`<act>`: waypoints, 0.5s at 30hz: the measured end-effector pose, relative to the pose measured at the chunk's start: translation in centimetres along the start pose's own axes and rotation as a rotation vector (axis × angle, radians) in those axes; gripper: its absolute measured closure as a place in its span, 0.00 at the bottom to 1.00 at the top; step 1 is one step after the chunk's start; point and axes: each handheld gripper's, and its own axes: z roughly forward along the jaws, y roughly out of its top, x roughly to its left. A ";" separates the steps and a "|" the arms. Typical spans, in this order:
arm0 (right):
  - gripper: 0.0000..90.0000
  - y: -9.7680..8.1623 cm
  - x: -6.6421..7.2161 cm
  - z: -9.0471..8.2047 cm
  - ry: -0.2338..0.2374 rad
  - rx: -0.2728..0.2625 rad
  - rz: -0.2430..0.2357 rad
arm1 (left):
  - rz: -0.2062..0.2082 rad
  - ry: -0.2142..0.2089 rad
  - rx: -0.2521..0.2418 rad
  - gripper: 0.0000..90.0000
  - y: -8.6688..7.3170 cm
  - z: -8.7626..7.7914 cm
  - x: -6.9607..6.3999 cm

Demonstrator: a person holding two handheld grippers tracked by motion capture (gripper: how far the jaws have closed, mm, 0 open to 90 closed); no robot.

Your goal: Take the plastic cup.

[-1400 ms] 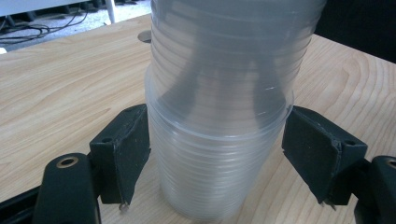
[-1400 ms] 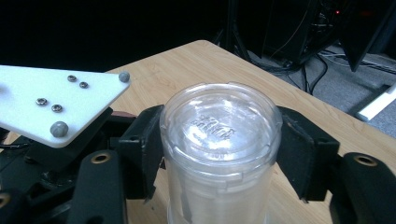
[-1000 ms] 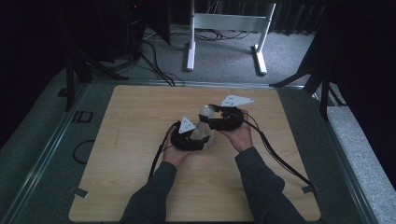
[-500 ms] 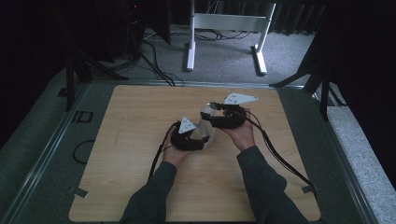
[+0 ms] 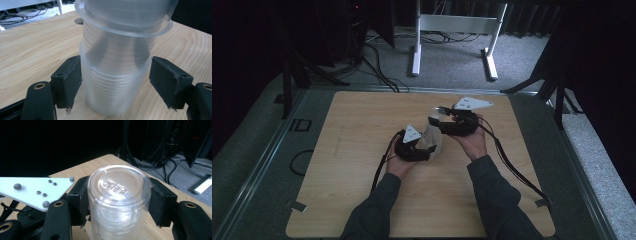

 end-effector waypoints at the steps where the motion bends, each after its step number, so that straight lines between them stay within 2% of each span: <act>1: 0.45 0.2 0.1 -0.1 0.000 0.001 -0.004 | 0.001 0.000 0.000 0.30 0.0 0.0 0.0; 13: 0.45 1.6 0.5 -0.9 0.004 -0.028 -0.033 | 0.002 0.002 -0.008 0.30 0.1 -0.3 0.1; 15: 0.45 1.9 0.4 -1.4 0.004 -0.044 -0.025 | 0.003 0.003 -0.005 0.30 0.0 -0.3 0.1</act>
